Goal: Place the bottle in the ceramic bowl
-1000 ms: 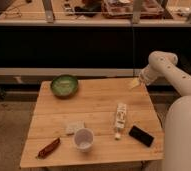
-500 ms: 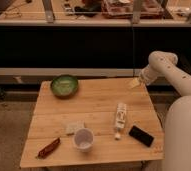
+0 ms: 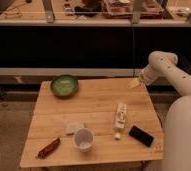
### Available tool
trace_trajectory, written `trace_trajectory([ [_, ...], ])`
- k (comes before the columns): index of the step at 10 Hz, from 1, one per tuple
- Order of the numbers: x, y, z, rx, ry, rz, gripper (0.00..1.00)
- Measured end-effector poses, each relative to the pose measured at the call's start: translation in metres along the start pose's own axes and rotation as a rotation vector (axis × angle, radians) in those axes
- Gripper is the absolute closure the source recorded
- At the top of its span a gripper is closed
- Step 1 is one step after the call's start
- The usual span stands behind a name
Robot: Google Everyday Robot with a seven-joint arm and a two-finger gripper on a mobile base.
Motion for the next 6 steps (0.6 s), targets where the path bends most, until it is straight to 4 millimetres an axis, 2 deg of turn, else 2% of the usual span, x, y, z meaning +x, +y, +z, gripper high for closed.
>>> trace_trajectory([
  [2, -0.002, -0.004, -0.004, 0.010, 0.013, 0.007, 0.21],
  [4, -0.019, -0.021, -0.021, 0.056, 0.046, 0.046, 0.21],
  [6, -0.048, -0.043, -0.036, 0.083, 0.065, 0.064, 0.21],
])
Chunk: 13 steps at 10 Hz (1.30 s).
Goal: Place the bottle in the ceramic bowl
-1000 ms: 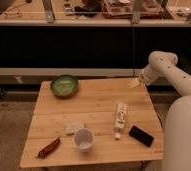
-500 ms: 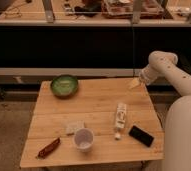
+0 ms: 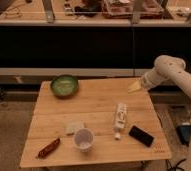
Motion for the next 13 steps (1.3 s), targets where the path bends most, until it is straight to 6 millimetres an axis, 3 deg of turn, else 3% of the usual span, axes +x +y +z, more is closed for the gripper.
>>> trace_trajectory([
  [2, -0.022, -0.016, -0.006, -0.004, 0.019, -0.018, 0.21],
  [5, -0.045, -0.053, 0.001, -0.003, 0.052, -0.059, 0.21],
  [9, -0.063, -0.103, 0.031, -0.013, 0.078, -0.114, 0.21],
  [13, -0.090, -0.103, 0.080, -0.106, -0.039, -0.089, 0.21],
])
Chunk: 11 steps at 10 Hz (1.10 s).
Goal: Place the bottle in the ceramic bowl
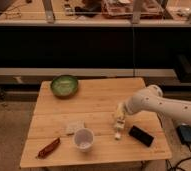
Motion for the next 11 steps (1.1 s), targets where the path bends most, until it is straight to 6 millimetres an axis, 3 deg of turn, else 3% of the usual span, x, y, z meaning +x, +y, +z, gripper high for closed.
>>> trace_trajectory([
  [2, -0.008, -0.009, 0.022, -0.007, -0.075, 0.022, 0.23],
  [5, -0.013, -0.048, 0.049, 0.084, -0.189, 0.037, 0.53],
  [6, -0.006, -0.057, 0.048, 0.122, -0.192, 0.025, 0.63],
  [8, 0.018, -0.056, 0.036, 0.170, -0.159, 0.006, 0.85],
  [10, 0.047, -0.044, 0.013, 0.213, -0.102, 0.002, 0.99],
  [11, 0.063, -0.037, -0.001, 0.244, -0.070, 0.003, 1.00],
])
